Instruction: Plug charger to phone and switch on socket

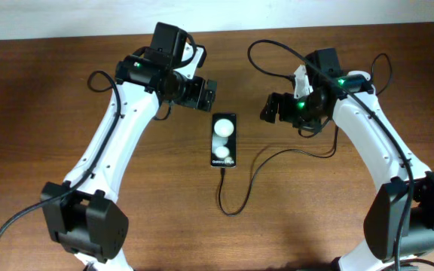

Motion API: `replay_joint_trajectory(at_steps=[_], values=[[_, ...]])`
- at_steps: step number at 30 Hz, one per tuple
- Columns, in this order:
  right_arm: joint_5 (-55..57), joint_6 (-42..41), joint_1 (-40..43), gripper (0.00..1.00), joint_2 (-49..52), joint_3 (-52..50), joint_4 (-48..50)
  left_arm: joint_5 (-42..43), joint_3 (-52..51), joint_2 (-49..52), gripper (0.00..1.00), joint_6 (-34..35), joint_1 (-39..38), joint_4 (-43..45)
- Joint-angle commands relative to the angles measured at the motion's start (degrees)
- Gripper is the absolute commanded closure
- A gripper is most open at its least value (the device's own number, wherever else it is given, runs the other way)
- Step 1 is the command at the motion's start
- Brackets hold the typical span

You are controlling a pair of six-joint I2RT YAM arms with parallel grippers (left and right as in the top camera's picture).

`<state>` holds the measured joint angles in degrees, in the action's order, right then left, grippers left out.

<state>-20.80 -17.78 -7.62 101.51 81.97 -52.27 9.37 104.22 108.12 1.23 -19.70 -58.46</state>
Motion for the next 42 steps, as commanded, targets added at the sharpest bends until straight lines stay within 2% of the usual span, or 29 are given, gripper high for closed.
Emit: replay_joint_trajectory(at_steps=[1,3,4,9,14,16,18,27,32,34,42], values=[[0.46,-0.33,0.72,0.01,-0.87,0.98,-0.02,-0.66,0.61,-0.79,0.01,-1.07,0.35,-0.37],[-2.25,-0.66,4.48,0.01,-0.87,0.98,-0.04,-0.66,0.61,-0.79,0.01,-1.09,0.35,-0.37],[-6.45,-0.31,9.18,0.01,-0.87,0.98,-0.02,-0.66,0.61,-0.79,0.01,-1.07,0.35,-0.37],[-18.93,7.61,25.20,0.01,-0.87,1.88,-0.13,-0.63,0.61,-0.79,0.01,-1.07,0.35,-0.37],[-18.56,13.07,34.64,0.02,0.26,16.00,-8.11,-0.63,0.61,-0.79,0.01,-1.07,0.35,-0.37],[-12.72,15.21,35.50,0.01,4.42,27.19,-15.28,-0.63,0.61,-0.79,0.01,-1.07,0.35,-0.37],[-9.20,16.94,35.52,0.01,8.83,32.50,-19.12,-0.66,0.61,-0.79,0.01,-1.07,0.35,-0.37],[-7.61,23.56,41.03,0.01,26.84,32.70,-16.02,-0.63,0.61,-0.79,0.01,-1.07,0.35,-0.37],[-8.50,25.16,40.22,0.01,30.58,32.70,-12.28,-0.63,0.61,-0.79,0.01,-1.07,0.35,-0.37],[-13.53,30.01,39.21,0.01,31.63,32.70,-11.50,-0.66,0.61,-0.79,0.01,-1.07,0.35,-0.37],[-13.25,29.99,35.23,0.01,34.23,32.68,-8.50,-0.66,0.61,-0.79,0.01,-1.07,0.35,-0.37]])
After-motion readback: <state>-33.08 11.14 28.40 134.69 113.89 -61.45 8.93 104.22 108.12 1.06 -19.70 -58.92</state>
